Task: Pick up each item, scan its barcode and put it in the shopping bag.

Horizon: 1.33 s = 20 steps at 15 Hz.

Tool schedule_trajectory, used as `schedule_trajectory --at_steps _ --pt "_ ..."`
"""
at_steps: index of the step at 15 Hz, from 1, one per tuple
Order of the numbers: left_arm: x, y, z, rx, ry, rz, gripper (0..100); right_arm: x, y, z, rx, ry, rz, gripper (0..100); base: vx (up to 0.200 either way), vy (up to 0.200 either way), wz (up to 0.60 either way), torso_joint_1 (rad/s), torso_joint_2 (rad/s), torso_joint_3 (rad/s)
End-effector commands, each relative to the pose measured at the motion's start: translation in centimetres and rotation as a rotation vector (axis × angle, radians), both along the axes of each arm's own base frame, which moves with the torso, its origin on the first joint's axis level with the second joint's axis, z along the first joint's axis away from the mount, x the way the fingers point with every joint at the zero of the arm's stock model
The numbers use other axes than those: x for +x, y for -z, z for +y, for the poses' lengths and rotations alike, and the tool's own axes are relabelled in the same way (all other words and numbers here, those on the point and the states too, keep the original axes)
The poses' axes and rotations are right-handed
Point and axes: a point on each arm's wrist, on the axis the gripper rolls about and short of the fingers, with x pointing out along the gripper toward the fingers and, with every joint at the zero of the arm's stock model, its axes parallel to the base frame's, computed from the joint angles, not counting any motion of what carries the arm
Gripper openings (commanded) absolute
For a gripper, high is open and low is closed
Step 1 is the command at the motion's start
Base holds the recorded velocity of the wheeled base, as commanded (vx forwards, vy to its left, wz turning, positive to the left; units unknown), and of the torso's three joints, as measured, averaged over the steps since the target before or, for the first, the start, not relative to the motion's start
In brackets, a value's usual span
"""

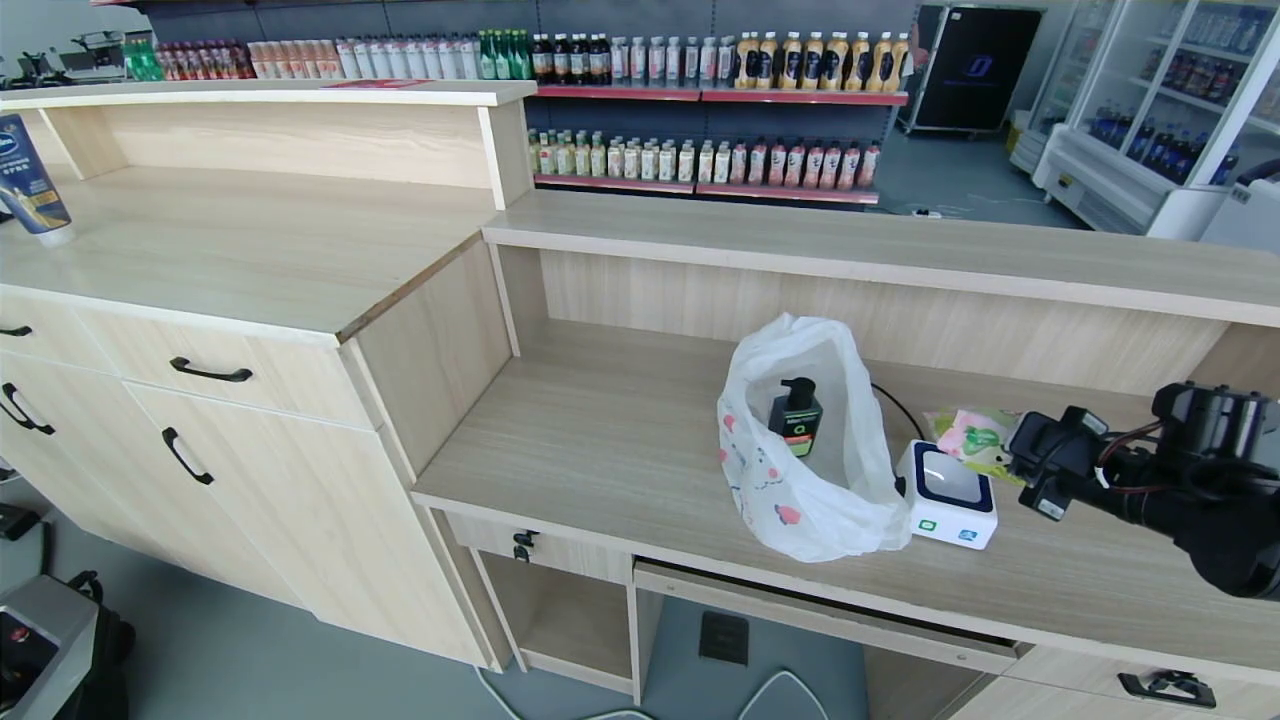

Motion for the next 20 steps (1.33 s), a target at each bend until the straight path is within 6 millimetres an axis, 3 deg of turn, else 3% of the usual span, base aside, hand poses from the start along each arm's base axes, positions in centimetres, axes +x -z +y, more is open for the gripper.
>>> schedule_trajectory --at_steps 1,7,20 --pt "0.0 0.0 0.0 0.000 -0.001 0.000 100 0.5 0.7 0.0 0.005 -0.011 0.008 0 0.000 0.000 0.00 0.000 0.00 0.000" --pt "0.0 0.0 0.0 0.000 -0.001 0.000 100 1.8 1.6 1.3 0.031 -0.060 -0.029 0 0.000 0.000 0.00 0.000 0.00 0.000" --pt "0.0 0.0 0.0 0.000 -0.001 0.000 100 2.1 2.3 1.3 0.032 -0.062 -0.019 0 0.000 0.000 0.00 0.000 0.00 0.000"
